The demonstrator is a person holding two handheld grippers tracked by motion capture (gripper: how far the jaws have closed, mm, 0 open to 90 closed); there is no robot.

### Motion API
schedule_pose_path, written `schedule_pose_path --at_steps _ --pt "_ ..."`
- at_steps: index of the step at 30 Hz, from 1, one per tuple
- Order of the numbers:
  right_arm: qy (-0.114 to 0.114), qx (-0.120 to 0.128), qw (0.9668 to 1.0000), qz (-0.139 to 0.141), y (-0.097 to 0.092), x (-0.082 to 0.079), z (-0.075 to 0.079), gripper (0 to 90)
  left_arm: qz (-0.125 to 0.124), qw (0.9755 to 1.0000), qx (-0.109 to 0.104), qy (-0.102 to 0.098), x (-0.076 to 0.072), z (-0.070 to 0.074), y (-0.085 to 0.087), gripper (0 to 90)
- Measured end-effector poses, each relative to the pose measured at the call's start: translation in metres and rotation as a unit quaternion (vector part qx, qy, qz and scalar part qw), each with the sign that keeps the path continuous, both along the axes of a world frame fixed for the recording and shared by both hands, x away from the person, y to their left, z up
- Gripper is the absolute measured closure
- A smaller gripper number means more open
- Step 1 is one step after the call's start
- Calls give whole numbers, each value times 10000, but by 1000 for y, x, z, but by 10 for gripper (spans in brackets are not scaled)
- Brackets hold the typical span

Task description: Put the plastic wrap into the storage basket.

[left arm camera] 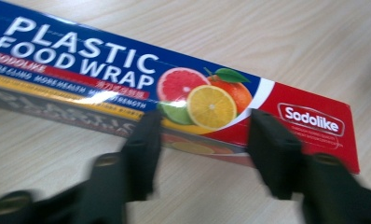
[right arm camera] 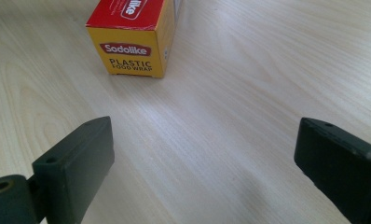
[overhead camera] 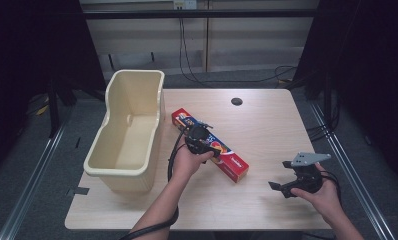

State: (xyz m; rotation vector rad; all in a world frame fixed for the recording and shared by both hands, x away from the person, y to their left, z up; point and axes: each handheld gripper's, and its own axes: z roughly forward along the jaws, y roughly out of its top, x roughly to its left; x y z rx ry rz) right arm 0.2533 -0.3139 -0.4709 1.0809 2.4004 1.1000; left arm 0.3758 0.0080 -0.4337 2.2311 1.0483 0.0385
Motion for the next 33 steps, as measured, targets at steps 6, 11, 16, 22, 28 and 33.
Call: schedule_pose_path --at_steps 6,11,16,22,28,33 --pt "-2 -5 10000 -9 0 0 0 49 -130 9999 38 44 7 2 -17 660" --pt "7 13 10000 -1 -1 0 0 49 -241 9997 33 -9 10 4 -33 688" --pt "-34 16 10000 -9 -2 1 0 48 -343 9994 87 31 13 0 -48 714" --pt "6 34 10000 50 -1 1 0 46 -305 9995 -38 68 16 -4 -57 743" --pt "-15 -3 10000 24 -1 1 -1 45 -315 9995 38 56 19 -7 -61 756" --pt "-23 -34 10000 38 -1 2 -1 45 -369 9991 59 201 19 -11 -66 822"
